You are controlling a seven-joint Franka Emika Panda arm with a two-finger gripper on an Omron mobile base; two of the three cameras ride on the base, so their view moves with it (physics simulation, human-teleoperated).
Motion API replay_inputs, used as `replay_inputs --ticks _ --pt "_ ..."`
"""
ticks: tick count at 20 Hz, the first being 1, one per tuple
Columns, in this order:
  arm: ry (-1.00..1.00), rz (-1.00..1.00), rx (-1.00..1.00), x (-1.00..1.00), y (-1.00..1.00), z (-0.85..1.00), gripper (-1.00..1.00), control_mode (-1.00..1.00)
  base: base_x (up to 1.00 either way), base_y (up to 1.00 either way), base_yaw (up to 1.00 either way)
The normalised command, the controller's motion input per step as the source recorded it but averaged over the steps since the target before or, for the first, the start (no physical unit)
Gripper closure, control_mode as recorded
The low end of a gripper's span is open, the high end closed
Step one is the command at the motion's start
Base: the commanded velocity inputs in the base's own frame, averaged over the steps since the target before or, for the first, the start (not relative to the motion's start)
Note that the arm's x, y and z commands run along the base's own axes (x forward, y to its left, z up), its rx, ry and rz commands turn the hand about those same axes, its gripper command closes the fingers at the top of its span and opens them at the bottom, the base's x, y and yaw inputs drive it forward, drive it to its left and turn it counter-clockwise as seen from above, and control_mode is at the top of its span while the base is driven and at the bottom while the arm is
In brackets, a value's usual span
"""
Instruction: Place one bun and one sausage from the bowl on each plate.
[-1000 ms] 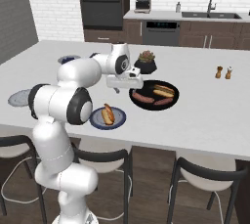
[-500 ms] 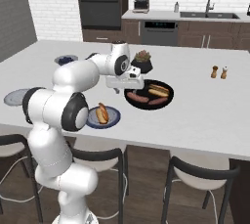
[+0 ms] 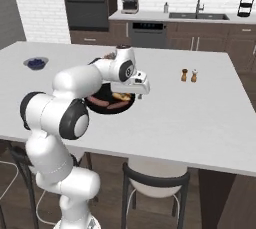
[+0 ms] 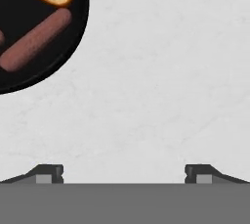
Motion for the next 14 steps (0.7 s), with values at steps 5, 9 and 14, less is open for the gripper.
replay_inputs --ticks 5,9,14 --pt "0.00 0.00 0.00 0.00 0.00 0.00 -1.00 1.00 1.00 0.09 0.04" --pt "0.00 0.11 0.02 0.13 0.38 0.07 -1.00 -1.00 0.40 0.21 0.05" --pt "0.01 0.30 0.04 0.28 0.99 0.02 -1.00 -1.00 0.00 0.00 0.00"
